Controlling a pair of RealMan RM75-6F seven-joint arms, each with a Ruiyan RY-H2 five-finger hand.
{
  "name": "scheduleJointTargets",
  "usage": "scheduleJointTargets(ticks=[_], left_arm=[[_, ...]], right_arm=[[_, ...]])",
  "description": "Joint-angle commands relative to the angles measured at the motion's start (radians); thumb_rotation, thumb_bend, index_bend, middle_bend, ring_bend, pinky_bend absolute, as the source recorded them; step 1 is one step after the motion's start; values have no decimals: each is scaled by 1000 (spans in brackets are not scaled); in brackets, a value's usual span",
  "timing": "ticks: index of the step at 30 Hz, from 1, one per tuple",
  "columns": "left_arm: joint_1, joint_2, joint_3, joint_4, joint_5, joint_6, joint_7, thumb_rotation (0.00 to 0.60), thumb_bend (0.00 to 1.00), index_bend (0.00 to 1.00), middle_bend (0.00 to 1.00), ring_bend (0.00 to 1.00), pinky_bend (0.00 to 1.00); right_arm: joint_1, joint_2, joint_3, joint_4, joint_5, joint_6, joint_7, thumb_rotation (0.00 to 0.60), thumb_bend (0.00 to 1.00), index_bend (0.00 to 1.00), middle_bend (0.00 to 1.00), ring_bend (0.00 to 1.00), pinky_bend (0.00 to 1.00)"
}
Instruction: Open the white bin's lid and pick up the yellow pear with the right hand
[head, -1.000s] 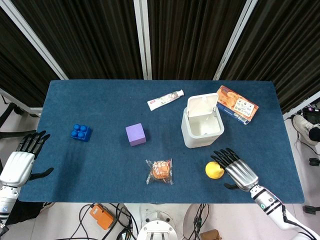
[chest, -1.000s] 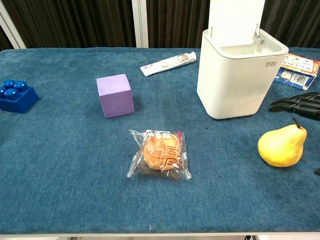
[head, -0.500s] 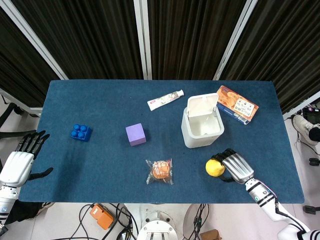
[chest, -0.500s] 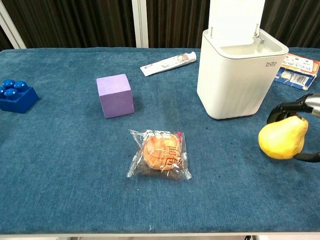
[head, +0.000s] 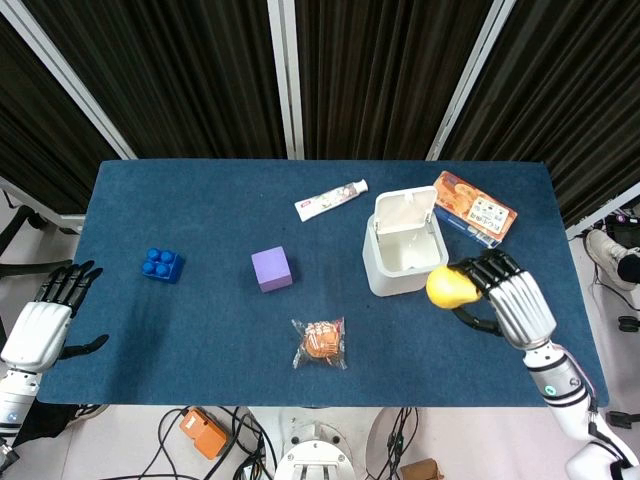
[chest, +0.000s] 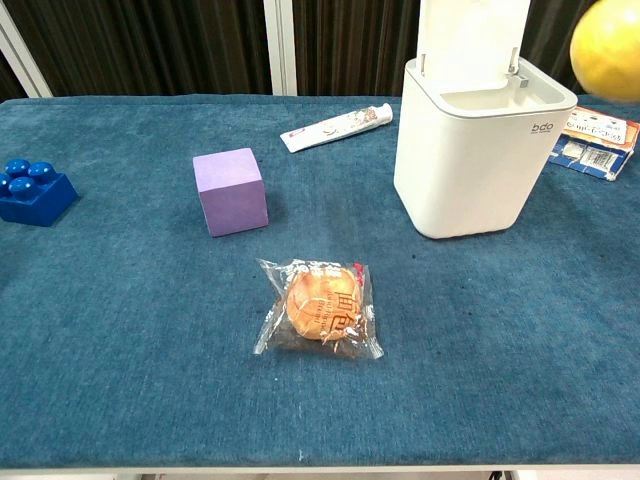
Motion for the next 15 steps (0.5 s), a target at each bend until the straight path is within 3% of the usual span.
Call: scheduleJointTargets(ticks=[1,6,9,15], left_arm=[[-3,-1,-1,-1,-5,-6,4,600,103,0,0,0,1],[-7,-1,-2,-1,-11,-16,5,600,103,0,0,0,1],[-10,0,-2,0,-13,-23,3,600,103,0,0,0,1],[-13,2,1,1,-9,-30,-1,600,103,0,0,0,1]], right_arm=[[92,30,102,-59,149,-171,-59,600,425,532,599,391,309],[165,-7,138,-46,266,-309,-128,600,426,498,590,380,309],[193,-32,141,-28,303,-360,-138,600,425,418,525,355,309],[219,-14,108,-26,295,-443,-67,600,424,30,256,189,276]])
